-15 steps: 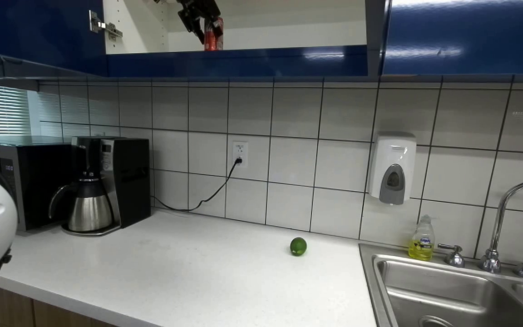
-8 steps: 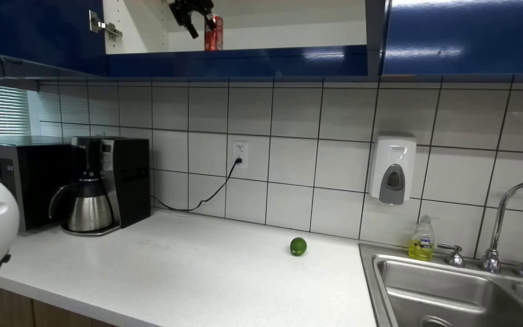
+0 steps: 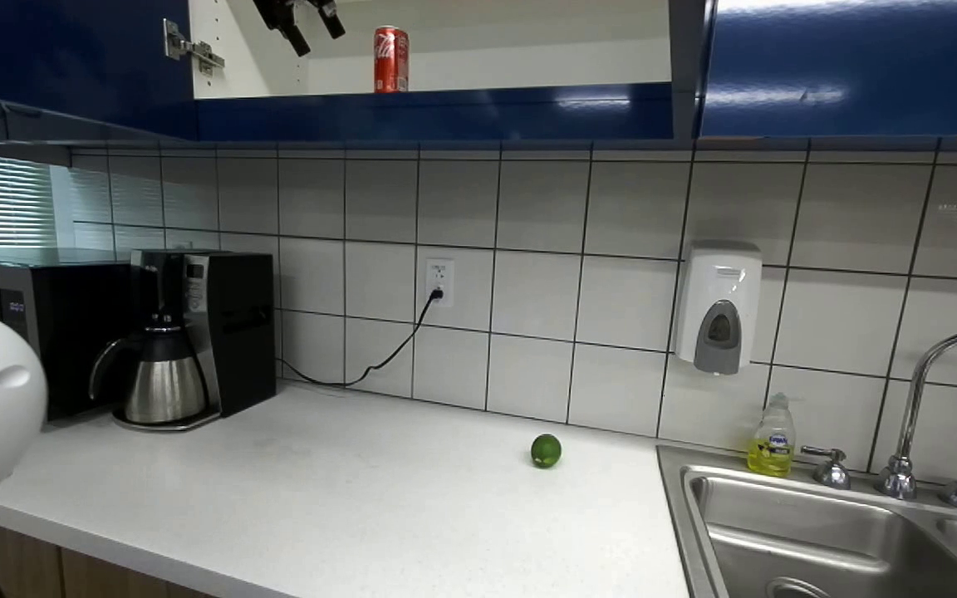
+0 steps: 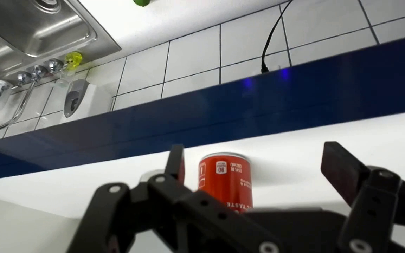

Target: Put the red can in the open upper cabinet.

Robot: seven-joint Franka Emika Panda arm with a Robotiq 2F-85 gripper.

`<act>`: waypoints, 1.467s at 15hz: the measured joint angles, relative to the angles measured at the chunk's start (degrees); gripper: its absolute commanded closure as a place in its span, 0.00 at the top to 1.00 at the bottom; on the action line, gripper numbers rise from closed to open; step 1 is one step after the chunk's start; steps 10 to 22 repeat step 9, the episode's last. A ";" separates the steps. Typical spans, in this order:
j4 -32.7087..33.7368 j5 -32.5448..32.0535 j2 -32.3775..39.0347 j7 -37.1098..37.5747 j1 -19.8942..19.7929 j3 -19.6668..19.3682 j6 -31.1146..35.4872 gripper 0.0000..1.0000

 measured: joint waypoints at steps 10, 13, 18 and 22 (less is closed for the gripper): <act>-20.07 2.68 -17.08 0.30 1.89 2.35 0.19 1.00; -20.07 2.68 -17.08 0.30 1.89 2.35 0.19 1.00; -20.07 2.68 -17.08 0.30 1.89 2.35 0.19 1.00; -20.07 2.68 -17.08 0.30 1.89 2.35 0.19 1.00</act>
